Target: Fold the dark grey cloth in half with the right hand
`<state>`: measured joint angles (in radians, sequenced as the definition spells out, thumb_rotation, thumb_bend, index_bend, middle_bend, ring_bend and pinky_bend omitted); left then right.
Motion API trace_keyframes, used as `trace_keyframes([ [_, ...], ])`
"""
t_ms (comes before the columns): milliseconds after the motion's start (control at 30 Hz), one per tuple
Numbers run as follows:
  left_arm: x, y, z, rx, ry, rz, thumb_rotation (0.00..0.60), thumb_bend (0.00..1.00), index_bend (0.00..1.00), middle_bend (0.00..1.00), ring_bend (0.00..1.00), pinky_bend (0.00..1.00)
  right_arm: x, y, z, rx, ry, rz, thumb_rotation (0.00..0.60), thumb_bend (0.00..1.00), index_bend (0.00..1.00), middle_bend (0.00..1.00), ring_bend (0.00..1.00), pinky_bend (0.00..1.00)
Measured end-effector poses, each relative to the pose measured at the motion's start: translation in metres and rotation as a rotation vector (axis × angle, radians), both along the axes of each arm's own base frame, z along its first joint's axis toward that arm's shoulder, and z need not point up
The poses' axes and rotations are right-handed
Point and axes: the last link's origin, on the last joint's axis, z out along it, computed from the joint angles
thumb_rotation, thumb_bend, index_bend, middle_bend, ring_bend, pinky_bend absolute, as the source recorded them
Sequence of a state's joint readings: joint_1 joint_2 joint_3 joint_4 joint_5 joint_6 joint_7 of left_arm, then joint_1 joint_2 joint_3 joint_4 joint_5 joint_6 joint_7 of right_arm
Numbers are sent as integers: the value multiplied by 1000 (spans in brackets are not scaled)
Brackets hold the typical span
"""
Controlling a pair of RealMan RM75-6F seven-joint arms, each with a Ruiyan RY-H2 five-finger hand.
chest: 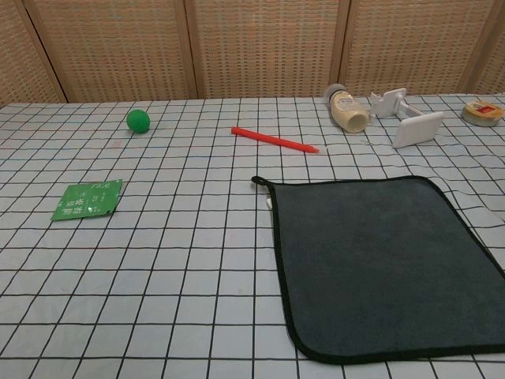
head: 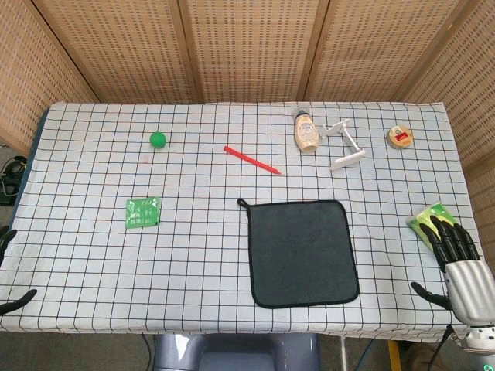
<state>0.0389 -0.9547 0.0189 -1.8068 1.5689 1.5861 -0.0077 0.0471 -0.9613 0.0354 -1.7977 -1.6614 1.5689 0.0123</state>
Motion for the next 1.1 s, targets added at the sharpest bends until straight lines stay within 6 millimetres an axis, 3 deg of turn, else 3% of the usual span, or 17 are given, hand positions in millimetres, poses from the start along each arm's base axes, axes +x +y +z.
trace_keyframes([
  [333, 0, 1, 0, 0, -5, 2, 600, 0, 0, 0, 0, 0, 1, -1, -12, 55, 27, 10, 600, 0, 32, 0, 0, 0],
  [700, -3, 7, -1, 4, -2, 30, 600, 0, 0, 0, 0, 0, 22, -18, -62, 369, 101, 223, 600, 10, 236, 0, 0, 0],
  [867, -7, 11, -2, 2, 2, 54, 600, 0, 0, 0, 0, 0, 34, -32, -92, 477, 133, 319, 600, 170, 337, 0, 0, 0],
  [1100, -12, 17, -5, -9, 10, 81, 600, 0, 0, 0, 0, 0, 40, -43, -124, 562, 150, 332, 600, 346, 388, 0, 0, 0],
])
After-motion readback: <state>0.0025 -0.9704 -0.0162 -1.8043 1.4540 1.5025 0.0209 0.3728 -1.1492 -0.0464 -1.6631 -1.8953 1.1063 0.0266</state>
